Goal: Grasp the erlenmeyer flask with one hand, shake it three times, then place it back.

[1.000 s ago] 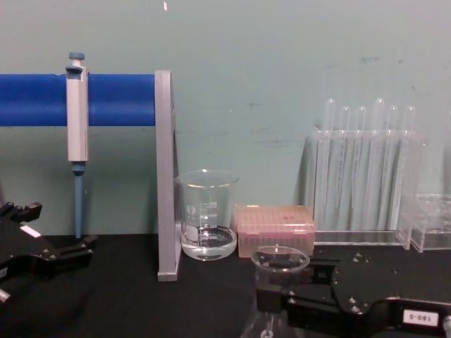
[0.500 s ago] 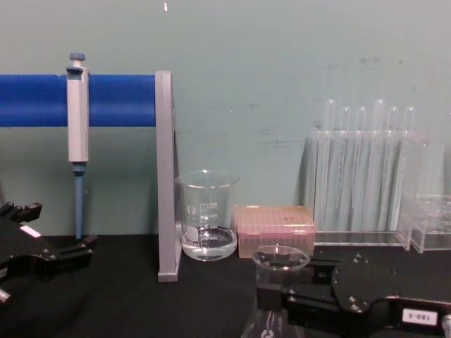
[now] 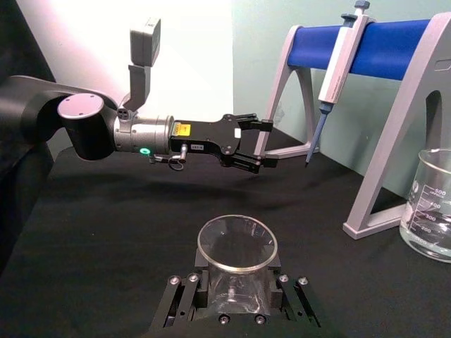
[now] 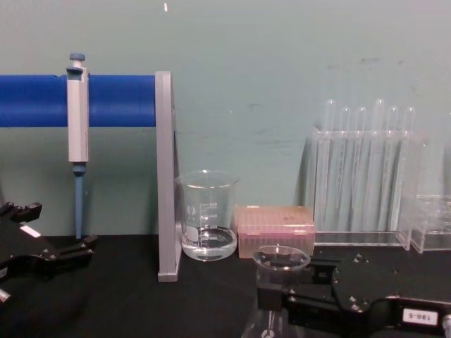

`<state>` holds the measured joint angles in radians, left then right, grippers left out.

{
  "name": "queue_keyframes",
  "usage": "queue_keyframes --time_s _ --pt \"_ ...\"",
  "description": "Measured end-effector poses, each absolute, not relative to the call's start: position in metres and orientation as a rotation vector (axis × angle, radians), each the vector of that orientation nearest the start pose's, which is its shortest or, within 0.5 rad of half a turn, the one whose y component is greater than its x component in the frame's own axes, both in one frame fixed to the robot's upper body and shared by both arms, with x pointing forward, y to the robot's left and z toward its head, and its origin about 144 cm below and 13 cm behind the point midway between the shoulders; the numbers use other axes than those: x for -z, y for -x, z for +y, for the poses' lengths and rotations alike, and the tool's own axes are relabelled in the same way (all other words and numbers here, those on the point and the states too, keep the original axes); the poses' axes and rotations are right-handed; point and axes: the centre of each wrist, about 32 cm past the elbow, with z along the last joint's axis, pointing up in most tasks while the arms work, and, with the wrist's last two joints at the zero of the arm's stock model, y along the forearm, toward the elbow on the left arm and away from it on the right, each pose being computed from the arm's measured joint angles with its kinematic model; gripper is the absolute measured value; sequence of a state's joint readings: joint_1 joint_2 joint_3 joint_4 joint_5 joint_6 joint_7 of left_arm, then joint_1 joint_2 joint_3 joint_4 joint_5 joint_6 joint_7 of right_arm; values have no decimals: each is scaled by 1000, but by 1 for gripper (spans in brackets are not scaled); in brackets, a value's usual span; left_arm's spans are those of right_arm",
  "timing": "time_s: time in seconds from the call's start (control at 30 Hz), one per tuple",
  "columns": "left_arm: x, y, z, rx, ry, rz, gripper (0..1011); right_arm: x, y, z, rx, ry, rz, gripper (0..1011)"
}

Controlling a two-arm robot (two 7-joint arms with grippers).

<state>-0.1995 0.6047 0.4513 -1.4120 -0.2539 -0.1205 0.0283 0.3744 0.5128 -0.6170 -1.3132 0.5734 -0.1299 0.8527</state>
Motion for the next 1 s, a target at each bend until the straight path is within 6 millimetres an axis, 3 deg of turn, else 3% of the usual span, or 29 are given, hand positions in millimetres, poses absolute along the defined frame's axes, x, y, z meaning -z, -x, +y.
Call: queue_keyframes --time_s 0.77,1.0 --pt "-1140 -489 310 -1248 -305 -285 1001 -1144 -524 -255 332 81 10 457" --pt "-1140 -489 310 -1248 -305 -285 1001 -1144 -524 -255 332 87 12 683"
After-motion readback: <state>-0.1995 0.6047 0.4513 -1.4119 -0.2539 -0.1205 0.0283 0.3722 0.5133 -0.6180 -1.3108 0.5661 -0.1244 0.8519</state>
